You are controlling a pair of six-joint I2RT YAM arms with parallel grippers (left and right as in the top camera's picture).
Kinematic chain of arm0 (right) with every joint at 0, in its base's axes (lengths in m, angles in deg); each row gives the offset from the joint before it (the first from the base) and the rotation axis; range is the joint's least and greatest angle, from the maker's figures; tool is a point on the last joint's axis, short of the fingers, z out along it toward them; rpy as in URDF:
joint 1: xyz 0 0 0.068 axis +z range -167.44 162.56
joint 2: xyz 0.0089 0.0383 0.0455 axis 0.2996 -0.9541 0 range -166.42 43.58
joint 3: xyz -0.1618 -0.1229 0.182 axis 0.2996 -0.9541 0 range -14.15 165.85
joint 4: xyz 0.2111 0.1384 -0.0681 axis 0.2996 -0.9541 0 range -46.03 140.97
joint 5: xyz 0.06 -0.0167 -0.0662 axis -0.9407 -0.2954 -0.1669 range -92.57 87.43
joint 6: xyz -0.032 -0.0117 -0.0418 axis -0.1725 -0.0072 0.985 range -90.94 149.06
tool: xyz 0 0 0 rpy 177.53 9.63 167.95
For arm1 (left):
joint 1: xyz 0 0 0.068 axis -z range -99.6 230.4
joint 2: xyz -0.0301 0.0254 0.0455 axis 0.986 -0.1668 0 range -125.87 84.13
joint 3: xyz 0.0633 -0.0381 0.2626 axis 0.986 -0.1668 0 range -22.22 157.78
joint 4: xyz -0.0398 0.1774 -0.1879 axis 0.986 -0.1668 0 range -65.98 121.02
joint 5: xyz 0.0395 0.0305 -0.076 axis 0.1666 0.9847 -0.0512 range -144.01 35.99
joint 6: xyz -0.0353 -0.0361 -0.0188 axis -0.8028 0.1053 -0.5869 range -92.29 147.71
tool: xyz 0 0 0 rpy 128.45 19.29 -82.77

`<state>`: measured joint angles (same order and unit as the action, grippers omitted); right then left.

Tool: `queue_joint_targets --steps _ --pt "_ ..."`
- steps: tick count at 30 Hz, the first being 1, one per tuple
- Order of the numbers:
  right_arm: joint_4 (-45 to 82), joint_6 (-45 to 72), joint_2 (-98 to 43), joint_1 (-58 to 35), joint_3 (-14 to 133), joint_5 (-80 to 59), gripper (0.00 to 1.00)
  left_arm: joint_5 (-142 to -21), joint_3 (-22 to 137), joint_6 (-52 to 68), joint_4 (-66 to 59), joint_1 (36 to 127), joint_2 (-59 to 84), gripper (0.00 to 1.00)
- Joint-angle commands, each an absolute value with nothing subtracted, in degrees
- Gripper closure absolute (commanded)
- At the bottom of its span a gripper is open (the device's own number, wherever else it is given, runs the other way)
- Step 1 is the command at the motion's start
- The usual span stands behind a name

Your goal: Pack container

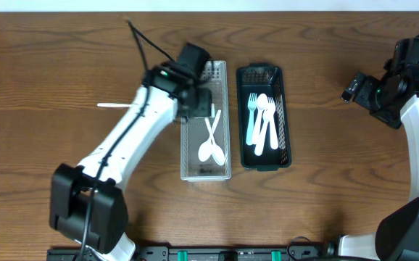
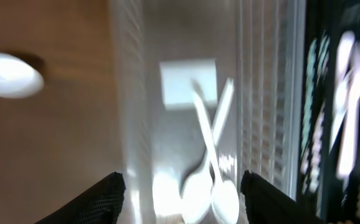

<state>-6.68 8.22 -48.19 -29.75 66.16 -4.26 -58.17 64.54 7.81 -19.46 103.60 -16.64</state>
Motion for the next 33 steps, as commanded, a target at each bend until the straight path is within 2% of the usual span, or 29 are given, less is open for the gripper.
queue_joint_targets --steps 1,8,13,22,33 --pt "-6.7 7.9 -48.4 -30.1 66.4 -4.1 0.01 -55.0 68.5 2.6 -19.0 97.0 -13.6 0.36" --pt "-6.7 7.9 -48.4 -30.1 66.4 -4.1 0.01 -52.9 67.6 -24.1 -18.7 82.2 -19.5 0.36" --pt "-6.7 7.9 -48.4 -30.1 66.4 -4.1 0.01 -54.7 67.6 -40.0 -16.9 75.9 -25.5 0.36" --pt "-6.7 7.9 -48.4 -30.1 66.4 -4.1 0.01 -60.2 67.6 -48.3 -13.6 73.6 -34.8 0.41" --pt "-7.4 7.9 -48.4 -30.1 66.4 -4.1 0.01 -60.9 67.6 -48.5 -13.0 73.6 -39.2 0.42"
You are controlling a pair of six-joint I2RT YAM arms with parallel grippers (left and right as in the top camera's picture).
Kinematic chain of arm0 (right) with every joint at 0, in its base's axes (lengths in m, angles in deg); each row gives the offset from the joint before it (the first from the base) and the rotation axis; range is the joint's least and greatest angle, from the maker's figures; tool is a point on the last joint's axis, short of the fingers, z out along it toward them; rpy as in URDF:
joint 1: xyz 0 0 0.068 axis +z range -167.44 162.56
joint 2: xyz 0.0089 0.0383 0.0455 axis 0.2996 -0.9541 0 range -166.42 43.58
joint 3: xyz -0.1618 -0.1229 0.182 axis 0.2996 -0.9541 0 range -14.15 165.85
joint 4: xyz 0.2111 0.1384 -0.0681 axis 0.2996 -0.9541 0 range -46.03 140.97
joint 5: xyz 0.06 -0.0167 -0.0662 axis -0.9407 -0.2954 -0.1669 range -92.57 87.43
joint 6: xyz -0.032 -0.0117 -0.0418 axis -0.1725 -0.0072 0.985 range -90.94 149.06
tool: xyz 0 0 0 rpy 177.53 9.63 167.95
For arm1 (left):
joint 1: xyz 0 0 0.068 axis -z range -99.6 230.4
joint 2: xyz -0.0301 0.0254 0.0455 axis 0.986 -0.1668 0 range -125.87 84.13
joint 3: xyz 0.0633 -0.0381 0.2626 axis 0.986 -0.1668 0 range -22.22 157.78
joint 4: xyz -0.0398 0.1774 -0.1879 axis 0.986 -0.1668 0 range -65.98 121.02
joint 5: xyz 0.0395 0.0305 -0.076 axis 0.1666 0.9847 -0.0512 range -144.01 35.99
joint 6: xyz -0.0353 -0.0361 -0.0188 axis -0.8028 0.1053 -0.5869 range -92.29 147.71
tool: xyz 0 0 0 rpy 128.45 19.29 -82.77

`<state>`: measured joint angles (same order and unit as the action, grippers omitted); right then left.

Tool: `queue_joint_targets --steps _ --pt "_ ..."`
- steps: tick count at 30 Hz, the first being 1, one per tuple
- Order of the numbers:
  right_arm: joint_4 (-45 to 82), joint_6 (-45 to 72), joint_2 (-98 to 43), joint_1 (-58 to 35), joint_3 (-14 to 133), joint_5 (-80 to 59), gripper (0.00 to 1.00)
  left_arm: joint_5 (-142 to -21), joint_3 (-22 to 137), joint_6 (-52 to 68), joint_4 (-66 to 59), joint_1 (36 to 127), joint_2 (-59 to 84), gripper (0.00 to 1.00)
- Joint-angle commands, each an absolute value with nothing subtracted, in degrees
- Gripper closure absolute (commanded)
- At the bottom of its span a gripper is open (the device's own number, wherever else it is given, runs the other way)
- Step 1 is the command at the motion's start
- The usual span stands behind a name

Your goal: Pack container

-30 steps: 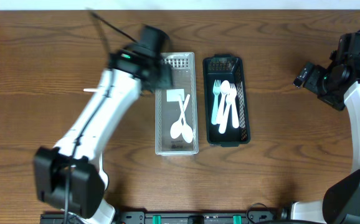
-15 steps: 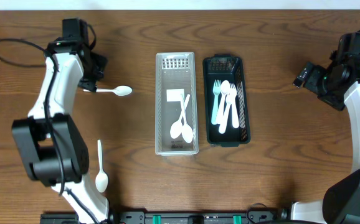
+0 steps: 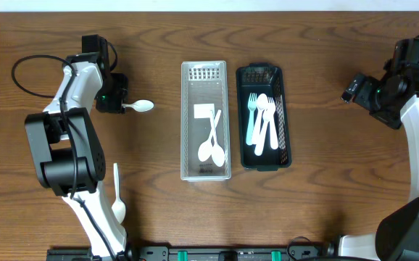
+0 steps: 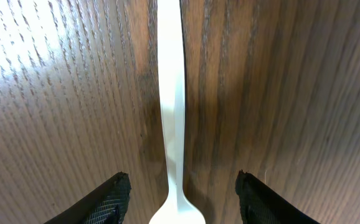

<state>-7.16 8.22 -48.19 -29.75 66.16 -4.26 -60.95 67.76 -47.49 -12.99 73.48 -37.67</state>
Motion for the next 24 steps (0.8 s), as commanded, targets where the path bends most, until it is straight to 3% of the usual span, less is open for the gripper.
queue_joint_targets --steps 1,8,11,14,17,24 --pt "-7.4 7.9 -48.4 -30.1 66.4 -4.1 0.01 -60.9 67.6 -48.5 -13.0 73.6 -39.6 0.42" --pt "-7.4 7.9 -48.4 -30.1 66.4 -4.1 0.01 -61.1 67.6 -48.4 -13.3 73.6 -41.5 0.43" --pt "-7.4 7.9 -48.4 -30.1 66.4 -4.1 0.01 -61.1 67.6 -48.4 -13.7 73.6 -41.6 0.52" --pt "-7.4 7.9 -48.4 -30.1 66.4 -4.1 0.01 -62.5 67.6 -46.9 -14.1 73.6 -41.6 0.77" --pt "-7.6 7.9 -48.4 -30.1 66.4 -4.1 0.01 -65.6 67.6 -42.8 -14.1 73.6 -41.6 0.87" --pt "-7.6 7.9 -48.4 -30.1 66.4 -4.1 0.01 -72.9 70.0 -18.6 -17.7 74.2 -40.9 0.94"
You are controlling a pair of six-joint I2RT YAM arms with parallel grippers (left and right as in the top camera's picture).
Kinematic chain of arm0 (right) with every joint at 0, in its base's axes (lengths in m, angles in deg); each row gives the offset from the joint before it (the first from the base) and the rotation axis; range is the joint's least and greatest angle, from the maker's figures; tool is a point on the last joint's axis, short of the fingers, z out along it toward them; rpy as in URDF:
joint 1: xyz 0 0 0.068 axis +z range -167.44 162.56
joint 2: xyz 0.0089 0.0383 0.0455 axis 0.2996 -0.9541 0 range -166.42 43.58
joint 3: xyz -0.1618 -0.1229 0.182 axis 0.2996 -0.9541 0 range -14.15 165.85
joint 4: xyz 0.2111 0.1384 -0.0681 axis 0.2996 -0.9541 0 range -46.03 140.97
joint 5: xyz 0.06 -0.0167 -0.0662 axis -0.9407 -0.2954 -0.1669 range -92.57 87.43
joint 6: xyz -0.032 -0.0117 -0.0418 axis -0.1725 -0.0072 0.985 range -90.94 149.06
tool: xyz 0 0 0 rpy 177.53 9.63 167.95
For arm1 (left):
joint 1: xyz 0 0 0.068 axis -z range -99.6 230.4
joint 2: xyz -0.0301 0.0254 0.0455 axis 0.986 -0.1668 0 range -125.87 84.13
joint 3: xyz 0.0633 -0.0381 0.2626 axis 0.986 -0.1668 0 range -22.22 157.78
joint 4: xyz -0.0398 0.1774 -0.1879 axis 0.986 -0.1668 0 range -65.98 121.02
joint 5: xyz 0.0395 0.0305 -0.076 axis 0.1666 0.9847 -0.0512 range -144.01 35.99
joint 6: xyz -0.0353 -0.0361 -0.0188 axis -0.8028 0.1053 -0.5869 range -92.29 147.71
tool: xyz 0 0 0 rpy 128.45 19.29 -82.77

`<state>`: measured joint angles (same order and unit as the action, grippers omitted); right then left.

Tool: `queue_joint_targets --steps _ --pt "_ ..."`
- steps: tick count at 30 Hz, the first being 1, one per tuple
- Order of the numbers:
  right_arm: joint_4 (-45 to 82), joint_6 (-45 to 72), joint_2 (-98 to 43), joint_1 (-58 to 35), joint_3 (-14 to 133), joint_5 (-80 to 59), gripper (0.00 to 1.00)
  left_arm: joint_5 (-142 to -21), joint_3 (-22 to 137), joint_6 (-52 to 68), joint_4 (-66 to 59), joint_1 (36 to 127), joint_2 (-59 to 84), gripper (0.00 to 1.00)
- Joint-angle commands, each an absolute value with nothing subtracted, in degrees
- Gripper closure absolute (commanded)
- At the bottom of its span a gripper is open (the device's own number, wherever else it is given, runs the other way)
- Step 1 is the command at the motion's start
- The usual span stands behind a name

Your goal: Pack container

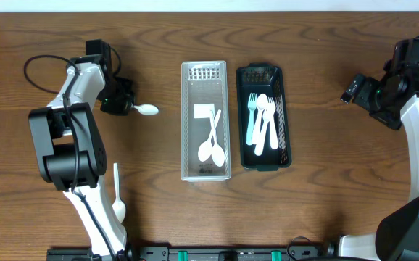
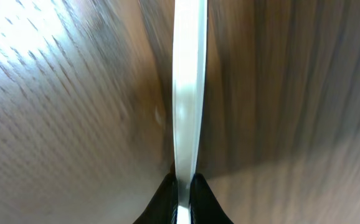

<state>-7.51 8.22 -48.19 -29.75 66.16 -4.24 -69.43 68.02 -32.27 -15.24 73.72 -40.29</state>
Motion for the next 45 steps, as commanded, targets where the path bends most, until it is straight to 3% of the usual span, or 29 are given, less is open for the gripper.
queue_joint_targets --steps 1,8,14,22,29,36,40,45 --pt "-7.6 7.9 -48.4 -30.1 66.4 -4.1 0.01 -72.8 70.8 -15.9 -19.5 74.4 -40.6 0.94" --pt "-7.3 7.9 -48.4 -30.1 66.4 -4.1 0.01 -72.0 80.4 4.7 -32.2 78.2 -33.6 0.94" --pt "-6.7 7.9 -48.4 -30.1 66.4 -4.1 0.01 -64.5 83.1 17.6 -34.8 88.9 -23.9 0.94" --pt "-6.5 7.9 -48.4 -30.1 66.4 -4.1 0.01 -55.9 80.2 19.1 -36.4 104.3 -24.0 0.94" --pt "-6.5 7.9 -48.4 -30.1 66.4 -4.1 0.01 -55.6 76.0 19.2 -34.5 106.8 -26.8 0.93" --pt "-6.0 7.9 -48.4 -30.1 66.4 -4.1 0.01 -46.2 79.5 22.6 -39.5 106.1 -19.0 0.63" --pt "-5.6 7.9 -48.4 -30.1 66.4 -4.1 0.01 -41.6 79.6 22.6 -41.6 105.6 -10.7 0.24" --pt "-5.6 7.9 -48.4 -30.1 66.4 -4.1 0.01 -35.5 79.6 18.9 -50.3 100.9 -2.3 0.23"
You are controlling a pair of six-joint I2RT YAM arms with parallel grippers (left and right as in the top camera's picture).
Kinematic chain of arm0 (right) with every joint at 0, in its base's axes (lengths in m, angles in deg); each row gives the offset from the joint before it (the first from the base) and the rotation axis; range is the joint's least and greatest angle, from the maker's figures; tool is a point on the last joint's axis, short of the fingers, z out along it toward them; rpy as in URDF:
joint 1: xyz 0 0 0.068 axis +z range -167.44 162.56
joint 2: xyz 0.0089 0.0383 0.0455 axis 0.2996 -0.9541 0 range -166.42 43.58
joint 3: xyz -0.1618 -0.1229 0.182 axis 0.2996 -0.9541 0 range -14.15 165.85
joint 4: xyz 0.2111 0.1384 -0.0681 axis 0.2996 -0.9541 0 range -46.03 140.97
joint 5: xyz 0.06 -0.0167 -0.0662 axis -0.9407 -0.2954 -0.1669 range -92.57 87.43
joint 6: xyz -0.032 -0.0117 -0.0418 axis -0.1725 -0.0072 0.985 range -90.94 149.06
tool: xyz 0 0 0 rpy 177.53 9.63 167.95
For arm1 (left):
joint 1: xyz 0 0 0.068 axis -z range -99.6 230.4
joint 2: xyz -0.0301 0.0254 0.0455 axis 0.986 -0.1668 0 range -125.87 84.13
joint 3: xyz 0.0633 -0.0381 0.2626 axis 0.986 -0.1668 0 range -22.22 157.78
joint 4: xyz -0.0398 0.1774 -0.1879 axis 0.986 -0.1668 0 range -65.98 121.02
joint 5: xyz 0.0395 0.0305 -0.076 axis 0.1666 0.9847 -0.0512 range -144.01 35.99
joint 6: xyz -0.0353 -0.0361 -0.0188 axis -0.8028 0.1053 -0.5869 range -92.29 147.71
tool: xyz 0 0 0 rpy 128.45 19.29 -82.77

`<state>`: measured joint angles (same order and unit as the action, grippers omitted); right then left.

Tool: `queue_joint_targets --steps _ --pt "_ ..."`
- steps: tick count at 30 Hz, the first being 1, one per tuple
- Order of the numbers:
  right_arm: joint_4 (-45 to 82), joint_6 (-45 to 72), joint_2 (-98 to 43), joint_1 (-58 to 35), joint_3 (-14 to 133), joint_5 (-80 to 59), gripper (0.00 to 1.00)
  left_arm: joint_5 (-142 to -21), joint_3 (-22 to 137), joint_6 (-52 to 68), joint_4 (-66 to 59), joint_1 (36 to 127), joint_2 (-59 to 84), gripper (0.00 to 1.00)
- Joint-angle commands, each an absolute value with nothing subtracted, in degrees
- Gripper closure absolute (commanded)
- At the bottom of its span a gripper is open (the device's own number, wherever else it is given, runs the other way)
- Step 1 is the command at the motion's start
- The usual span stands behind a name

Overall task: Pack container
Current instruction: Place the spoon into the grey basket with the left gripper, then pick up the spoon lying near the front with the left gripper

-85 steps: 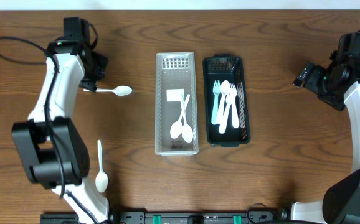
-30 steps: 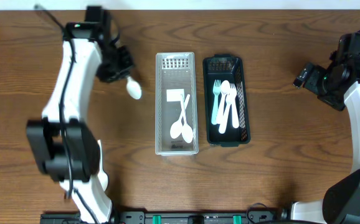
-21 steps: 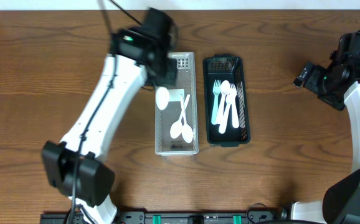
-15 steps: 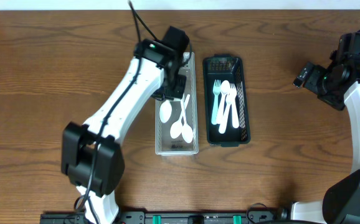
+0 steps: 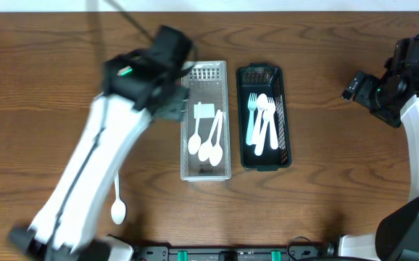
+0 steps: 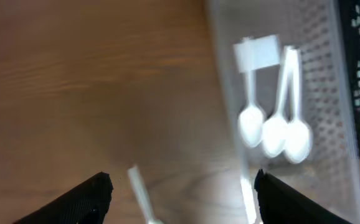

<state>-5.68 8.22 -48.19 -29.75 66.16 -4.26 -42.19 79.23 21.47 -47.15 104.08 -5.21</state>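
Three white spoons [image 5: 205, 145] lie side by side in the clear container [image 5: 184, 171]; the left wrist view shows the spoons [image 6: 273, 134] under a white label in the clear container [image 6: 339, 93]. My left gripper [image 5: 168, 104] hovers open and empty just left of that container, blurred by motion. The left gripper [image 6: 186, 200] has only wood between its fingers [image 6: 74, 200]. Another white spoon [image 5: 117, 199] lies on the table at the lower left, its handle [image 6: 139, 190] just in the wrist view. My right gripper [image 5: 353, 85] hangs at the far right, its jaws too small to read.
A black container [image 5: 241, 116] holding white forks and spoons [image 5: 262, 119] stands right beside the clear one. The left arm stretches diagonally from the lower left across the table. The right arm's base sits at the lower right.
My left gripper was shut on a spoon's handle at the far left of the table. Now it is open beside the clear container, which holds three spoons instead of two.
The left gripper was open over the clear container with two spoons in it. Then it stood open around a spoon's handle at the far left, then shut on it. Now that spoon lies in the container and the gripper is open. The right arm never moved.
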Motion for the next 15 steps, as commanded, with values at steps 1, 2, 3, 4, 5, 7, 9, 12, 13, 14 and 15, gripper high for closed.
queue_joint_targets --steps 1,2,3,4,5,7,9,12,13,14,15 --pt "-5.5 7.9 -48.4 -30.1 66.4 -4.1 0.01 -34.9 79.4 18.3 -52.3 99.2 -1.4 0.24" --pt "-5.4 7.9 -48.4 -30.1 66.4 -4.1 0.01 -34.9 78.9 17.6 -54.2 96.5 -0.2 0.24" --pt "-5.3 7.9 -48.4 -30.1 66.4 -4.1 0.01 -34.9 78.2 17.0 -55.2 94.5 0.5 0.24" --pt "-5.2 7.9 -48.4 -30.1 66.4 -4.1 0.01 -35.6 77.2 16.6 -55.6 92.4 1.1 0.24" --pt "-5.2 7.9 -48.4 -30.1 66.4 -4.1 0.01 -37.2 75.7 16.7 -55.4 90.4 1.7 0.24" --pt "-5.0 7.9 -48.4 -30.1 66.4 -4.1 0.01 -40.2 71.9 16.7 -54.4 87.1 2.4 0.24" --pt "-4.9 7.9 -48.4 -30.1 66.4 -4.1 0.01 -42.2 66.5 16.7 -52.8 85.0 2.5 0.24" --pt "-4.9 7.9 -48.4 -30.1 66.4 -4.1 0.01 -42.9 55.4 16.7 -47.1 83.9 2.5 0.24" --pt "-4.9 7.9 -48.4 -30.1 66.4 -4.1 0.01 -42.9 51.5 16.7 -44.9 83.9 2.5 0.24" --pt "-5.0 7.9 -48.4 -30.1 66.4 -4.1 0.01 -43.0 48.4 16.6 -43.3 83.9 2.5 0.24" --pt "-5.0 7.9 -48.4 -30.1 66.4 -4.1 0.01 -43.5 45.1 16.4 -41.7 83.9 2.5 0.24"
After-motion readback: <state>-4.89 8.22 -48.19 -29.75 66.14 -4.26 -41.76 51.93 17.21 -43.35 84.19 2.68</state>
